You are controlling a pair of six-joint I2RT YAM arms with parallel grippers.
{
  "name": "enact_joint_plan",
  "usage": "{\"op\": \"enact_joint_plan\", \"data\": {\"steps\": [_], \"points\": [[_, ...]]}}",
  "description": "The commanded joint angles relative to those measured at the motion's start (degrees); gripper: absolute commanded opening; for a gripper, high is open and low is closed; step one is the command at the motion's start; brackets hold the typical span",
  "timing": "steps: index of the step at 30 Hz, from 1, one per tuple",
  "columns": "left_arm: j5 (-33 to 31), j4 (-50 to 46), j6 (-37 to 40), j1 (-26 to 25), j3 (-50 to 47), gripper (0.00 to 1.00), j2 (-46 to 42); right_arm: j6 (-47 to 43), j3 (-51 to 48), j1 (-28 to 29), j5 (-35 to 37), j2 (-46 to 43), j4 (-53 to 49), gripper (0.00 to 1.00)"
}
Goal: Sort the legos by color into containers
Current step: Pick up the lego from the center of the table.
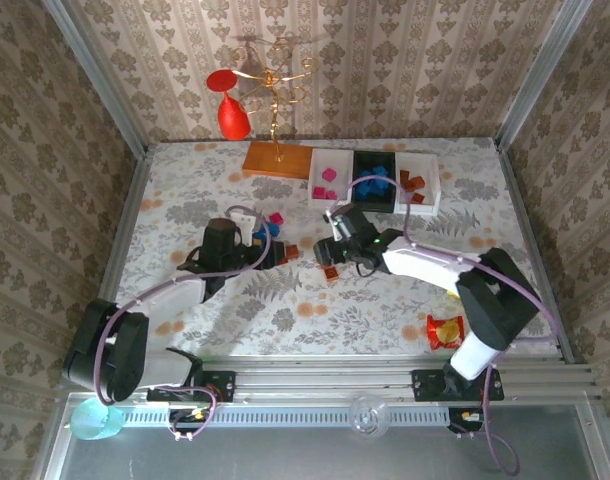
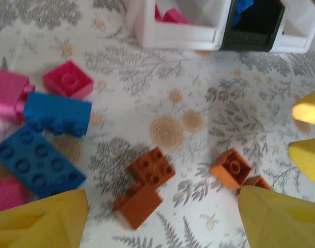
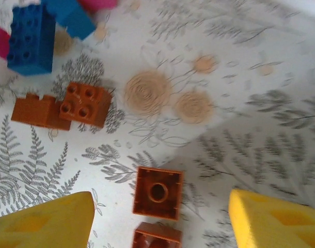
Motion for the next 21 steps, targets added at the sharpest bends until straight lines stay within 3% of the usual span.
{"op": "enact_joint_plan", "data": {"steps": [1, 6, 21], "points": [[2.09, 2.81, -0.22, 0.3, -2.62, 0.81, -3.35, 1.31, 3.27, 0.68, 2.53, 3.86, -2.79, 0.71], [3.54, 5.31, -1.21, 0.23, -4.75, 0.81, -5.25, 0.81, 6.12, 1.43, 3.5, 8.62, -3.92, 0.68], [2.86, 5.21, -1.49, 0.11, -3.7, 0.8, -2.61, 0.91, 8.52, 1.43, 3.33, 12.72, -3.79, 0.42]]}}
